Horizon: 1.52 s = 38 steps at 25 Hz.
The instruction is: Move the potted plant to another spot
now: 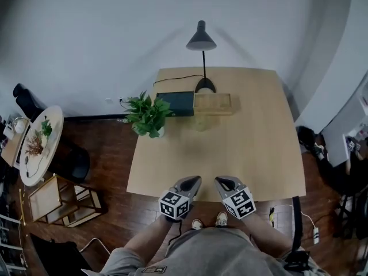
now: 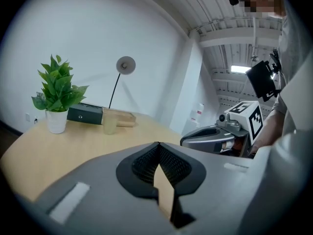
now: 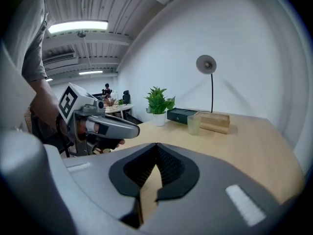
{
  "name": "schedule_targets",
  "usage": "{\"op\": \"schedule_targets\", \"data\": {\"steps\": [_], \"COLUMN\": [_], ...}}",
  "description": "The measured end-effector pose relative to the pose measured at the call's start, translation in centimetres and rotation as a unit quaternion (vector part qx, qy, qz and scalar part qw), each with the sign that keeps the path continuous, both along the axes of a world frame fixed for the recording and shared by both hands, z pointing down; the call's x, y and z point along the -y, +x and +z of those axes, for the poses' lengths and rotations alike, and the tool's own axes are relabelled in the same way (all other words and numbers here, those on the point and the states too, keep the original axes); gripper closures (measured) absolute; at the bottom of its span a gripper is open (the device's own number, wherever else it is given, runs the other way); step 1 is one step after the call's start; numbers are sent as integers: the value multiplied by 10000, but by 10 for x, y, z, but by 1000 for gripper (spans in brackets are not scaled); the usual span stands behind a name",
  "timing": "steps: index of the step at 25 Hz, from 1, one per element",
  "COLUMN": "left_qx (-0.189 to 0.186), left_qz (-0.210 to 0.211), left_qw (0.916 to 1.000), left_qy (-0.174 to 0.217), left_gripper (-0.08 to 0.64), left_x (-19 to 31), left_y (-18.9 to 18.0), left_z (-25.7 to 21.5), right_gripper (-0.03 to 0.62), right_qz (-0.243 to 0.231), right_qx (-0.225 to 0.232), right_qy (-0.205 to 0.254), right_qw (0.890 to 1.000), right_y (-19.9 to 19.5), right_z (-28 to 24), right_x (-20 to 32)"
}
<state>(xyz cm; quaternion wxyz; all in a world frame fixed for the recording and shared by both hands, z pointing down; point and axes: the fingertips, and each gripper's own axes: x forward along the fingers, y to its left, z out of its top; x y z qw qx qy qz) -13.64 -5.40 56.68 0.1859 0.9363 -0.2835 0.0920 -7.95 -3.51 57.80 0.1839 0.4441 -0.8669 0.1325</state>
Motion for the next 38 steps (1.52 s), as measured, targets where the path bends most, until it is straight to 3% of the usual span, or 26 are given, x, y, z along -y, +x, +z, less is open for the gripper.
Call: {"op": "schedule_targets", "data": {"steps": [12,38], "left_qx": [-65,-63], "left_qz": [83,92], "left_qw": [9999,9999], "left_qy": [22,95], "left_gripper": [560,560], "left_x": [-6,3], "left_y": [-1,-6], "left_z": [-3,-7], "right_gripper": [588,588], "right_qz": [321,233], "right_qx": [-2,-140], "right_qy": [31,114], "right_qw": [9995,9996], "right_y": [5,-1], "right_z": [0,-6], "right_x": [-9,2]}}
